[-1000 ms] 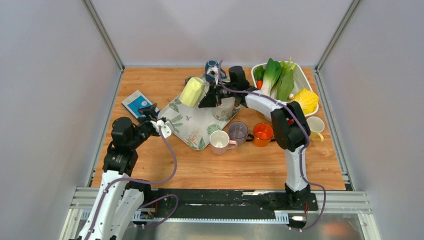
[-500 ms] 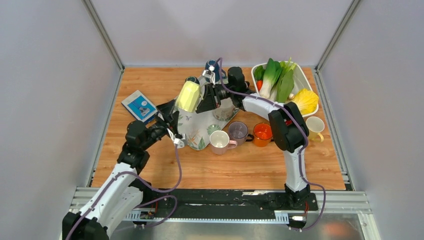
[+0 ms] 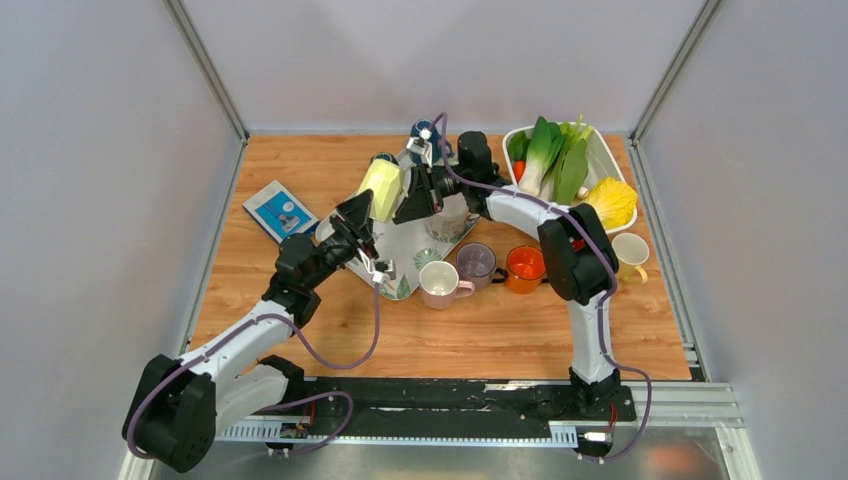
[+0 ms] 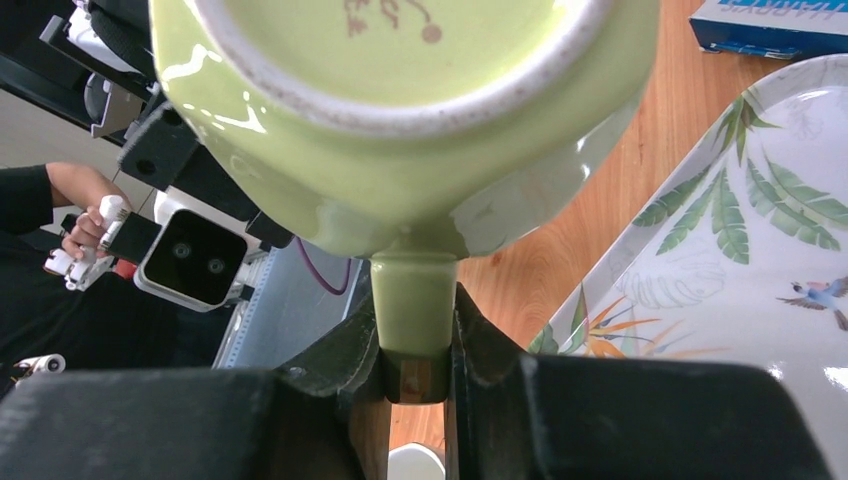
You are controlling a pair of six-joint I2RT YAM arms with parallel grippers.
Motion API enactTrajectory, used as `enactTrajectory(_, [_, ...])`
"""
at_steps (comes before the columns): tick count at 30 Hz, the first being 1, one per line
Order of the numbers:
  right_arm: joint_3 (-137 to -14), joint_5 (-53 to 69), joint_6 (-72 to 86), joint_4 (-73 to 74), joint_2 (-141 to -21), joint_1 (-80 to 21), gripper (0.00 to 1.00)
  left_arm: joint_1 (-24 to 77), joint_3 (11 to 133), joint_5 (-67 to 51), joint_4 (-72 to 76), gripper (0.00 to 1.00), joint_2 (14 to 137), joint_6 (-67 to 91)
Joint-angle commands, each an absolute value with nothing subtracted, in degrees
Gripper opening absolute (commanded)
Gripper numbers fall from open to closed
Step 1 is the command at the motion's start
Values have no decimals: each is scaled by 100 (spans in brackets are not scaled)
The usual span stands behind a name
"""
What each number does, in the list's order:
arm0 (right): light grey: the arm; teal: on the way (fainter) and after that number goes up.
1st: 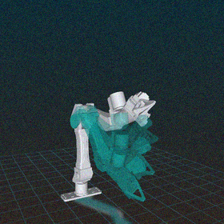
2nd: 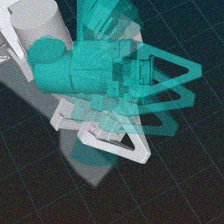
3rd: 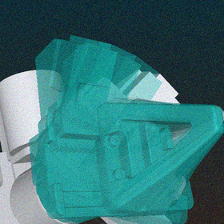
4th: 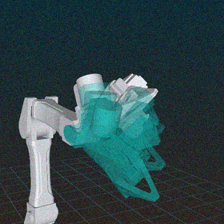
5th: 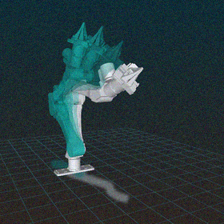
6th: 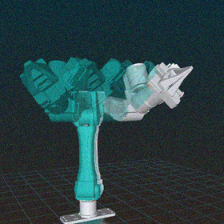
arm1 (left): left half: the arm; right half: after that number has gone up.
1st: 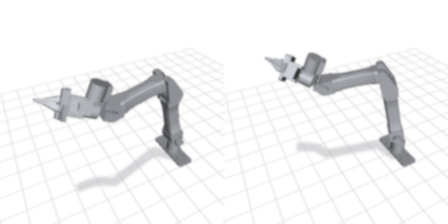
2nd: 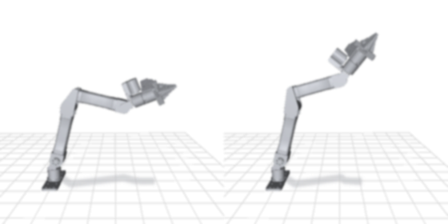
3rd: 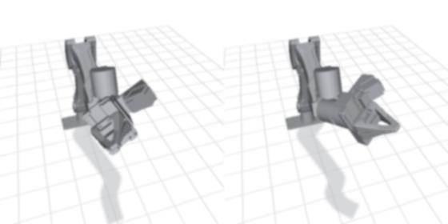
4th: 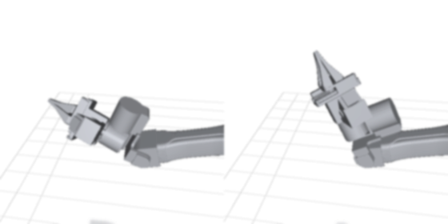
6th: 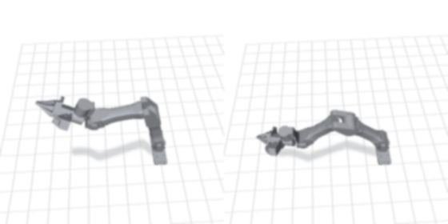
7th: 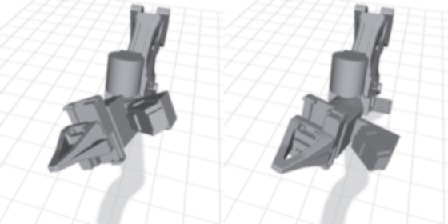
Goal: Turn the mug right side up
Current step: Turn over the cup on the tray.
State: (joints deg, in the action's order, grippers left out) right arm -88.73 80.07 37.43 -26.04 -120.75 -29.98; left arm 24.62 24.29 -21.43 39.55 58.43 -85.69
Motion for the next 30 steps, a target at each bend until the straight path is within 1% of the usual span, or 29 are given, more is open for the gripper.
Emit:
enactTrajectory(1, [-9362,8338,3541,-3031,-11847,-3074,15,2526,2606,-1763,5026,30,6181,-8834])
enactTrajectory(2, [-9387,8316,3515,-3017,-11858,-3076,21,2538,2607,-1630,5132,22,6274,-8825])
enactTrajectory(3, [-9401,8277,3482,-3008,-11860,-3068,28,2570,2609,-1553,5159,17,6310,-8824])
enactTrajectory(4, [-9394,8234,3445,-2994,-11845,-3059,38,2577,2617,-1384,5179,8,6361,-8815])
enactTrajectory(6, [-9341,8124,3261,-2879,-11774,-3039,53,2599,2630,-1156,5173,1,6356,-8702])
enactTrajectory(9, [-9314,7886,2634,-2269,-11632,-2988,64,2597,2686,-800,4942,0,6230,-8386])
enactTrajectory(12, [-9241,7648,2192,-2085,-11453,-2874,73,2601,2949,-170,3986,0,5868,-7747])
enactTrajectory(14, [-9182,7311,1910,-2022,-11310,-2751,78,2597,3318,313,3067,0,5683,-7139])
enactTrajectory(16, [-9185,6940,1497,-1813,-11160,-2642,79,2594,3824,688,1863,0,5585,-6410])
enactTrajectory(17, [-9231,6787,1054,-1581,-11087,-2610,80,2598,4017,816,987,0,5579,-6202])
enactTrajectory(18, [-9320,6648,588,-1269,-11024,-2586,81,2591,4335,856,608,0,5587,-5756])
enactTrajectory(19, [-9431,6492,-52,-812,-10950,-2580,82,2590,4484,900,-112,0,5611,-5559])
enactTrajectory(21, [-9470,6260,-1362,-153,-10755,-2585,83,2577,4823,901,-874,0,5658,-5012])
enactTrajectory(25, [-8946,5984,-3444,284,-10203,-2592,84,2563,5398,664,-2004,0,5850,-4345])
enactTrajectory(30, [-8697,5422,-5156,1263,-9757,-2772,81,2467,6072,449,-2806,0,6324,-3528])
